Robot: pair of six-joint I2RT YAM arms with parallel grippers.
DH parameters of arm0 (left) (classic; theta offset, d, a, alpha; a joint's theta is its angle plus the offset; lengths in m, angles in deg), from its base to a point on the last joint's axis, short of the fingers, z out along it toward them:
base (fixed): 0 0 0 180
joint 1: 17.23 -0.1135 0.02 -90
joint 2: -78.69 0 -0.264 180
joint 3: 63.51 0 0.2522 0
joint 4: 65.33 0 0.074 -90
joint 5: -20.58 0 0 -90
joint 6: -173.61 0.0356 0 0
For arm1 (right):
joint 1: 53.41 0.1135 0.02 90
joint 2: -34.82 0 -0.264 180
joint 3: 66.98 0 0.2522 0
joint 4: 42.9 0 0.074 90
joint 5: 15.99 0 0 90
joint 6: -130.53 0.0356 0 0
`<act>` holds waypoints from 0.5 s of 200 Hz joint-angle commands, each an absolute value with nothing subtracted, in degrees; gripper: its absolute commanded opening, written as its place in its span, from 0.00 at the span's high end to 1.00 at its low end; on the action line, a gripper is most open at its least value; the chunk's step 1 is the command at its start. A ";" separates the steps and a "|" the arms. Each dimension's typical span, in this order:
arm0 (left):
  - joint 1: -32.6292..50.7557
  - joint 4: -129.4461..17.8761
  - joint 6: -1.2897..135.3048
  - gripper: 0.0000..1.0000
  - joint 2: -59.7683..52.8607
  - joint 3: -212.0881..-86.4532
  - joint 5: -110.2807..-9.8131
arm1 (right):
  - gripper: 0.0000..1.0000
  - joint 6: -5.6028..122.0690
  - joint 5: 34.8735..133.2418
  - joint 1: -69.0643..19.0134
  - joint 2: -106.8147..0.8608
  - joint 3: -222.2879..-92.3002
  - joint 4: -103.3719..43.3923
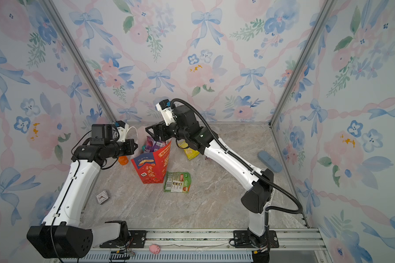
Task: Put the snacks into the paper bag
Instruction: 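Move the right gripper down to the purple Fox's Berries candy bag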
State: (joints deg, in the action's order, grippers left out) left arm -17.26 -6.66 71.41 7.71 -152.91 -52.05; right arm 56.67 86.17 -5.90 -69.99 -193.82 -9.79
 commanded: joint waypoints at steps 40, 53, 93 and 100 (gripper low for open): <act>-17.63 -6.83 71.71 1.00 9.31 -153.20 -51.58 | 0.12 59.34 71.61 -15.56 -47.07 -165.16 -12.32; -17.59 -6.90 71.70 1.00 9.17 -153.42 -51.58 | 0.11 62.15 70.20 -18.68 -43.40 -158.92 -11.20; -17.63 -6.91 71.66 1.00 8.71 -153.91 -51.76 | 0.04 70.91 68.52 -28.16 -36.88 -142.14 -8.92; -17.60 -6.83 71.57 1.00 8.85 -153.79 -51.58 | 0.04 72.37 69.07 -29.46 -36.14 -139.43 -9.47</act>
State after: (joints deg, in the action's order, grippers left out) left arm -17.26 -6.66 71.41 7.77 -152.91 -52.05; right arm 65.13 70.48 -25.33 -38.04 -147.15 -11.36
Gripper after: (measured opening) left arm 0.048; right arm 0.951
